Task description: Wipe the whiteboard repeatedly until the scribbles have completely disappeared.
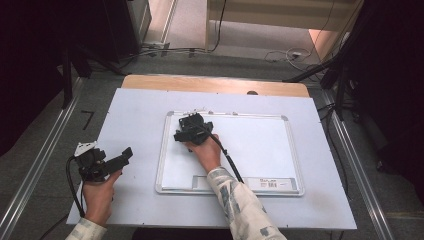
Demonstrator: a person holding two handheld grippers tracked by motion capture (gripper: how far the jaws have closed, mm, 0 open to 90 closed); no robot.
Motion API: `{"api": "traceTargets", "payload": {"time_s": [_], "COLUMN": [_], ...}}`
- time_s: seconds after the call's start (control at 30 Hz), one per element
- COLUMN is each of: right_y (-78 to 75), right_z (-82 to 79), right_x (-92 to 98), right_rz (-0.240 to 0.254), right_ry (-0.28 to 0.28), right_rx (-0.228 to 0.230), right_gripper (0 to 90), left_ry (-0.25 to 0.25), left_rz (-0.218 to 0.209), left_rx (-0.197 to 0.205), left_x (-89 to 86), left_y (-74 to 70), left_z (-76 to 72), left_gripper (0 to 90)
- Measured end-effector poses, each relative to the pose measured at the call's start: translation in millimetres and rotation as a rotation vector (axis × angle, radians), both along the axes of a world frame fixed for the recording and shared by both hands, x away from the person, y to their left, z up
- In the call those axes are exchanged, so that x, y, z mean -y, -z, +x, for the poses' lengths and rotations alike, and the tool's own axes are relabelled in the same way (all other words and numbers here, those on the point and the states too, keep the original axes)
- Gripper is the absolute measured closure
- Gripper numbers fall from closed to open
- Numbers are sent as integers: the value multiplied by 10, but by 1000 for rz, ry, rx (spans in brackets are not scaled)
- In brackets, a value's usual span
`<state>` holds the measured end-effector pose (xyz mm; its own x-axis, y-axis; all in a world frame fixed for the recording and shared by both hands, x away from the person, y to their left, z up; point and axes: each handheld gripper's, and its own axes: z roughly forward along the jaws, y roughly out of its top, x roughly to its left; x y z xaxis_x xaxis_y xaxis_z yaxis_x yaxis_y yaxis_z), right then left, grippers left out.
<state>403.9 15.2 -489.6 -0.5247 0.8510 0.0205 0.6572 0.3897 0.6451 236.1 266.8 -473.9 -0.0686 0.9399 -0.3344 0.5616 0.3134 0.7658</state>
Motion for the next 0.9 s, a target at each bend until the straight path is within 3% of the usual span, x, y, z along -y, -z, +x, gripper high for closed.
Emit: {"api": "traceTargets", "payload": {"time_s": [0.07,0.17,0.23,0.63,0.9], "right_y": [13,-8,-13,-15,-38], "right_z": [-3,-6,2,-20,51], "right_x": [-8,-6,-10,-55,276], "right_rz": [-16,5,10,-4,-19], "right_ry": [-2,1,-2,9,57], "right_rx": [9,11,14,28,17], "right_gripper": [155,297,324,376,378], "left_ry": [2,1,1,2,0], "left_rz": [-1,-2,-2,-2,2], "left_rx": [2,1,2,2,1], "left_x": [0,2,0,-6,-4], "left_y": [-3,-3,-3,-3,0], "left_z": [-1,-2,-3,0,1], "left_gripper": [38,38,38,38,38]}}
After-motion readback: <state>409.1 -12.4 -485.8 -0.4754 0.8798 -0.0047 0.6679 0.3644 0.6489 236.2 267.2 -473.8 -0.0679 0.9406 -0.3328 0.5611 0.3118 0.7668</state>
